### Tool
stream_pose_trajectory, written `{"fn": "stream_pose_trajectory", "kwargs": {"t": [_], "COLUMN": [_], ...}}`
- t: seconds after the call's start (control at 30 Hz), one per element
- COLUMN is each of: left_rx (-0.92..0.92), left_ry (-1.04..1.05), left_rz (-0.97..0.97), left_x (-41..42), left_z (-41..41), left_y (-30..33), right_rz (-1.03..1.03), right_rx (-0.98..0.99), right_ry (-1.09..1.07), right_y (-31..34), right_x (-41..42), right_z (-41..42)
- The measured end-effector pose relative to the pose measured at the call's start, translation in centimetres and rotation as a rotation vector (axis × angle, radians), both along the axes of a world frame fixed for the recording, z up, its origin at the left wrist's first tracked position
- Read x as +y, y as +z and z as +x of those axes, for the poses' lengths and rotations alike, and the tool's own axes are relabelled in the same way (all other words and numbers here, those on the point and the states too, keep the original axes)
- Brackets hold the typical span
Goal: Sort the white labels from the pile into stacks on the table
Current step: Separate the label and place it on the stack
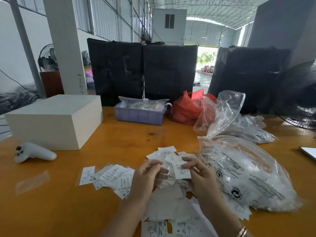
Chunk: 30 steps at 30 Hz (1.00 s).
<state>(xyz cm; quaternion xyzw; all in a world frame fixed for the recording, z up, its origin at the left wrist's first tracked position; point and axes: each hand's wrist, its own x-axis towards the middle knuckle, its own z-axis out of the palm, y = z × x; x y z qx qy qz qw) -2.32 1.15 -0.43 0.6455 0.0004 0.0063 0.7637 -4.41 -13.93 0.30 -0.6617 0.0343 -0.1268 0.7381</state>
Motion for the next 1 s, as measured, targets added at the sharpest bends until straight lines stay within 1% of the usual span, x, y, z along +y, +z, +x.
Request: {"fn": "stream_pose_trajectory", "kwargs": {"t": [0.13,0.17,0.3,0.4,0.53,0.6,0.67,0.73,0.8,0.9,1.0], "left_rx": [-0.012,-0.013,0.023,0.069,0.119,0.12,0.117,0.111,0.101,0.083,0.072], "left_ry": [-0.023,-0.027,-0.051,-0.046,-0.048,-0.044,-0.046,-0.059,-0.075,-0.112,-0.153], "left_rz": [-0.015,-0.018,-0.062,-0.16,-0.351,-0.433,-0.474,-0.428,-0.329,-0.275,-0.161], "left_x": [0.0,0.1,0.4,0.3,0.3,0.2,0.3,0.3,0.1,-0.2,0.2], "left_z": [-0.2,-0.2,-0.1,-0.1,0.0,0.1,0.2,0.1,0.0,-0.3,-0.5], "left_y": [0.1,0.2,0.3,0.1,0.1,0.2,0.2,0.2,0.0,0.1,0.5], "right_rz": [-0.216,-0.238,-0.133,-0.188,-0.163,-0.278,-0.424,-0.492,-0.501,-0.383,-0.282], "right_rx": [-0.075,-0.089,-0.104,-0.138,-0.146,-0.162,-0.169,-0.154,-0.145,-0.122,-0.051], "right_ry": [-0.029,-0.016,0.115,0.062,-0.016,-0.096,-0.111,-0.063,-0.048,-0.046,-0.02], "right_y": [-0.5,-0.5,-0.7,-1.1,-1.1,-1.3,-1.5,-1.4,-1.2,-1.0,-0.8], "right_x": [0.0,-0.1,0.1,0.5,1.0,1.0,1.2,1.5,1.7,1.7,1.1], "right_z": [-0.6,-0.7,-1.2,-1.3,-1.2,-1.2,-1.3,-1.3,-1.1,-0.9,-1.0]}}
